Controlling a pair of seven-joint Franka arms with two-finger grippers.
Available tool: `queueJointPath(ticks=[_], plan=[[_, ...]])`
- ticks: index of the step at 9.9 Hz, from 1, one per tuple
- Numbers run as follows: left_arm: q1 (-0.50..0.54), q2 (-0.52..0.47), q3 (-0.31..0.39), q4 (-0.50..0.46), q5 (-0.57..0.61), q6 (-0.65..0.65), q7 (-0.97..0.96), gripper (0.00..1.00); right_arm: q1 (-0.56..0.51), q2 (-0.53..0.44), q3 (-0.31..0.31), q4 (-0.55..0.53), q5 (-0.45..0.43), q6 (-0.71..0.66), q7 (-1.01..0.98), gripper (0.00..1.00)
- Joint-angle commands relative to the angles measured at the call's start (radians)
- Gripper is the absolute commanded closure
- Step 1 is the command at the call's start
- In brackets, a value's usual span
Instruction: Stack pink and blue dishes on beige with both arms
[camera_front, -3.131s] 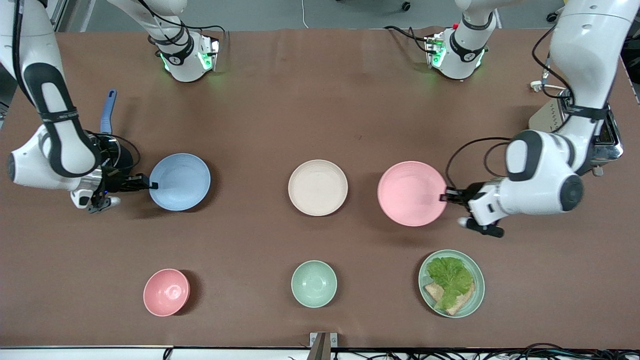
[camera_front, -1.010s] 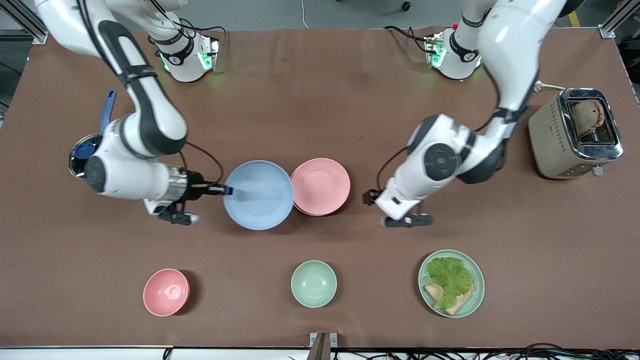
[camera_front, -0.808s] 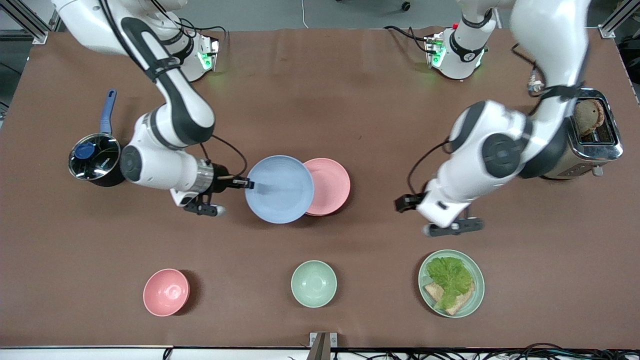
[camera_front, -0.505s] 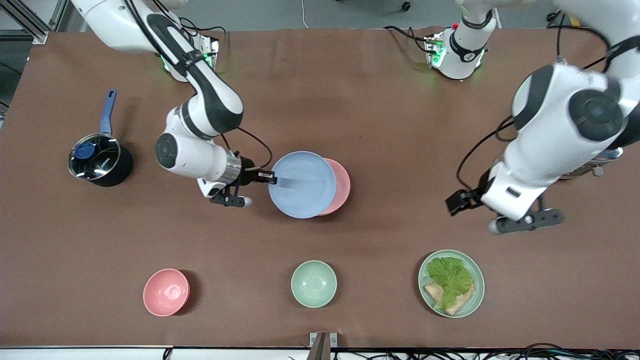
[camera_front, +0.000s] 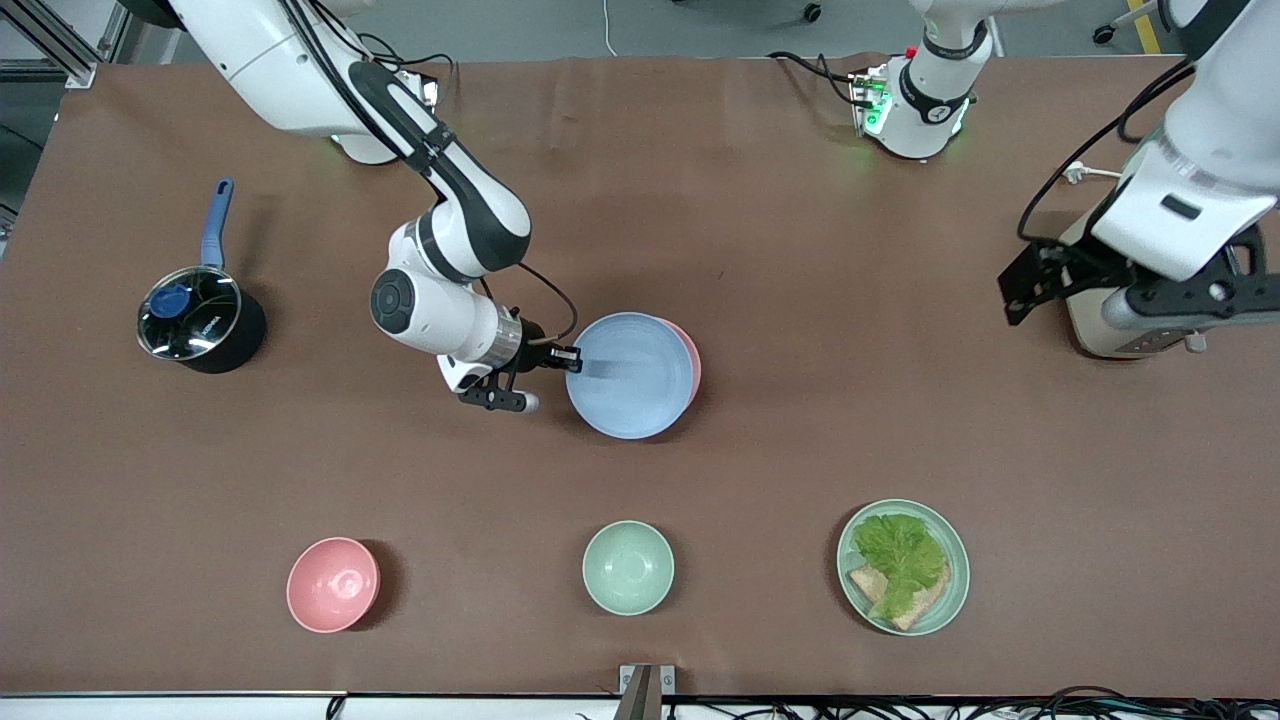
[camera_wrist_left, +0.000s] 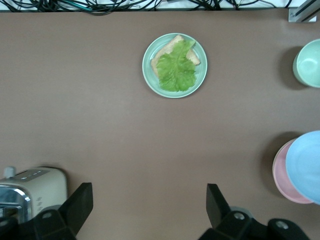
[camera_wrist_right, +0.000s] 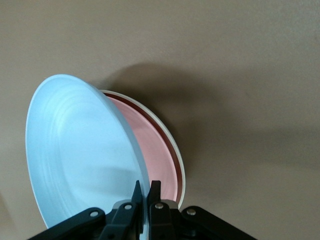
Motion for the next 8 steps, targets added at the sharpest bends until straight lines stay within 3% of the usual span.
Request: queueJointPath(ticks=[1,4,6,8], plan=[[-0.040,-0.093,0.123,-0.108,-0.060,-0.023,0.120,0.00,0.008,-0.012,0.003,-0.027,-0.003,0.018,0.015,0.94],[-0.097,-0.162,0.219,-0.154,-0.064,-0.110,0.148,0.00,0.017,0.006,0.003,-0.050,-0.003,0.065,0.014,0.88],[-0.096,-0.196,0.227,-0.191,-0.065,-0.114,0.150,0.00,0.013,0.015,0.003,-0.050,-0.004,0.072,0.008,0.78],[-0.091,-0.196,0.226,-0.191,-0.065,-0.121,0.150,0.00,-0.001,0.012,0.002,-0.044,-0.009,0.067,0.004,0.27]])
